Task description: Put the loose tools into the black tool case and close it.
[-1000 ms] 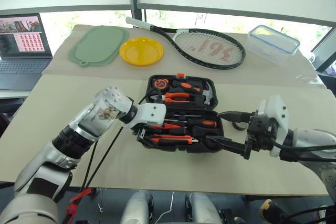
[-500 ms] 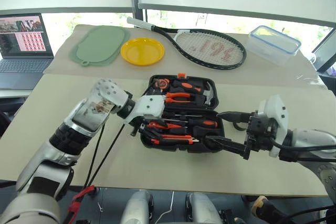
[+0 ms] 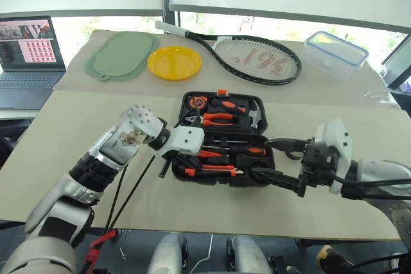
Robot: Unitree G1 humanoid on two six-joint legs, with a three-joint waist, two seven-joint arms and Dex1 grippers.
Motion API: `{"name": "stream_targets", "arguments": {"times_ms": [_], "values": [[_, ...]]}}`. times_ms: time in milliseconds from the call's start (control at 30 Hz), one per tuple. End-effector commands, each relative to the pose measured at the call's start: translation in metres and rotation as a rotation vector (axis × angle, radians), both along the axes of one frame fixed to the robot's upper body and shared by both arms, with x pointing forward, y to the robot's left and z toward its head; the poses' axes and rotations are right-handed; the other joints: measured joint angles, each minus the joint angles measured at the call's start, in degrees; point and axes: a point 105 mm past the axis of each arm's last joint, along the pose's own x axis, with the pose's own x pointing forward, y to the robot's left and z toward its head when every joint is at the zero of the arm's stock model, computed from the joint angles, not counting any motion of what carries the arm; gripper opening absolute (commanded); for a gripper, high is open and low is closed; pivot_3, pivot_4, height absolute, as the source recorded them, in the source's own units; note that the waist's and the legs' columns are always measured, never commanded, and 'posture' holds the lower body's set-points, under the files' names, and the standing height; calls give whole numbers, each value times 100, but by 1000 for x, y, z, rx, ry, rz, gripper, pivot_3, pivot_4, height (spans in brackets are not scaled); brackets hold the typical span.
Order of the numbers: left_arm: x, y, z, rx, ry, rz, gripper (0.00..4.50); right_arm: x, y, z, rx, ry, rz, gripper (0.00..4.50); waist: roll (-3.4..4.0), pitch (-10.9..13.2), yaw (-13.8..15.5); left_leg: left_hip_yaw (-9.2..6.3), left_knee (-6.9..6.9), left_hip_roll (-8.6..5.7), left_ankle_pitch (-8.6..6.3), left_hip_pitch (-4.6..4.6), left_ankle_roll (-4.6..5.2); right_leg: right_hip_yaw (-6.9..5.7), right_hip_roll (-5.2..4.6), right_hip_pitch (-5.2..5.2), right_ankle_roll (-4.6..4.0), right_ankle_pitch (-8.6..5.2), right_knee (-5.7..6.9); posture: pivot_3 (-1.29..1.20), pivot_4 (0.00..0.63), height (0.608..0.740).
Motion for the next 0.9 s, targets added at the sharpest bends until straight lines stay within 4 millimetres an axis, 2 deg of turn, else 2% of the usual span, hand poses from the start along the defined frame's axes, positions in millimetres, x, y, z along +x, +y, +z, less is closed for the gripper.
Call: {"name": "stream_targets", "arguments": {"times_ms": [33,367,433,567,633,767,900], "values": [[0,2,-16,66,-36,-39,81,-2,1,7,-4,-39,5,4500,2,-1,2,-1,0,1,0,1,0,0,0,1,0,0,0,0,150,738],[2,-1,-33,102,-53,-62,81,-2,0,3,4,-33,-11,4500,9,-11,2,0,0,0,0,10,0,0,-1,10,0,0,1,0,150,738],[6,-1,-26,73,-59,-37,81,-2,-1,3,-3,-32,-18,4500,10,-12,3,0,0,0,0,12,0,0,-1,14,0,0,1,0,150,738],[12,-2,6,-98,-47,61,81,0,-12,-2,-57,-47,-66,4500,9,-12,-1,-2,1,1,0,10,0,0,-1,10,0,0,3,0,150,738],[12,1,23,-212,-14,112,81,2,-23,-2,-65,-46,-121,4500,8,-11,-6,-2,2,3,0,5,0,0,-1,5,0,0,4,0,150,738],[16,22,54,-394,40,256,81,-3,-64,-8,-107,11,-250,4500,8,-11,2,-7,4,7,0,1,1,-2,-4,3,1,0,5,0,150,738],[-8,42,70,-430,165,287,968,-17,-111,-16,-162,101,-360,4500,8,-11,-6,-9,-1,9,-1,6,2,-2,-2,9,7,-1,1,0,150,738]]}}
